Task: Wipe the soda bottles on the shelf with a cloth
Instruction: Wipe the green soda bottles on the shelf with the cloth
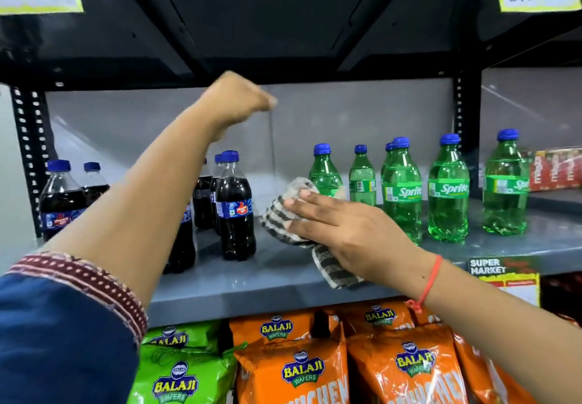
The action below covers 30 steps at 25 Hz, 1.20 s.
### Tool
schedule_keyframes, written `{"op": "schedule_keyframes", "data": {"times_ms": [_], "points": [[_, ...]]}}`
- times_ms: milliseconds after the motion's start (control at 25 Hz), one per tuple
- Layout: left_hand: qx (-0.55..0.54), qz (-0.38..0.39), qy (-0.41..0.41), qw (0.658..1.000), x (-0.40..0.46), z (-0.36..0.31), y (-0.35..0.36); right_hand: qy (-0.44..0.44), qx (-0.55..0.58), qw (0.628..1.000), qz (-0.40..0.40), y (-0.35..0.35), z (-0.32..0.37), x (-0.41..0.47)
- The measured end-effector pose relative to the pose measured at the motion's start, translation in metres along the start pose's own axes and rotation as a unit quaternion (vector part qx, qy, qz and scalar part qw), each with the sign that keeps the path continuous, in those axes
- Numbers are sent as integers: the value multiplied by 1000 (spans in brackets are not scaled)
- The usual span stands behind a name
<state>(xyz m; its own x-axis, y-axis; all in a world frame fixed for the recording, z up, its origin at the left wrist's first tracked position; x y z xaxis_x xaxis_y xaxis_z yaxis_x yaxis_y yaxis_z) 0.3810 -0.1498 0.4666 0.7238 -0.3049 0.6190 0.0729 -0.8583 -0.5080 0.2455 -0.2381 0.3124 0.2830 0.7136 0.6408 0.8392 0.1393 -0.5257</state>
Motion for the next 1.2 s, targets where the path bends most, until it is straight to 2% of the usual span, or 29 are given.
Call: {"op": "schedule_keyframes", "data": {"times_ms": [80,160,280,440,560,640,760,840,1000,1080,1200], "points": [[-36,67,5,997,3,-16,41,16,-40,999,3,2,-12,-11],[-77,125,-49,988,6,-5,85,3,-69,997,18,10,-19,-17],[-136,142,-103,975,10,20,118,-43,-101,992,60,30,-23,-19],[-199,193,-121,953,13,28,138,-81,-149,979,115,51,-36,-21],[-207,206,-129,947,13,30,139,-70,-241,957,143,56,-53,-13],[-213,215,-132,944,12,31,139,-37,-233,962,141,56,-61,-11],[-221,215,-134,942,10,33,138,-49,-230,959,162,64,-61,-14],[-254,212,-134,934,9,30,140,-26,-216,962,165,61,-69,-10],[-233,213,-127,940,7,25,141,-69,-235,953,177,62,-64,-9],[-232,215,-136,939,6,25,141,-36,-223,962,151,53,-72,-7],[-242,214,-121,939,7,23,141,-92,-233,954,164,59,-62,-9]]}}
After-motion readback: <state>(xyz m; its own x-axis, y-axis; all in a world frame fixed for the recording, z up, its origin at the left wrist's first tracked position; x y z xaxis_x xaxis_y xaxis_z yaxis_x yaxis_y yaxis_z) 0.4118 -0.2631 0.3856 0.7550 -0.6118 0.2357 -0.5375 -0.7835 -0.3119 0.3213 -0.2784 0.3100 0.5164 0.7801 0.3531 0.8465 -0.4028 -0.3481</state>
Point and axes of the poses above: each hand's wrist, its own x-axis towards the middle knuckle, its own y-axis out of the palm, z = x × y, the point moved 10 cm from there along x, towards the middle knuckle, and after that the axes turned 7 degrees about z, right-handed, at the moved point
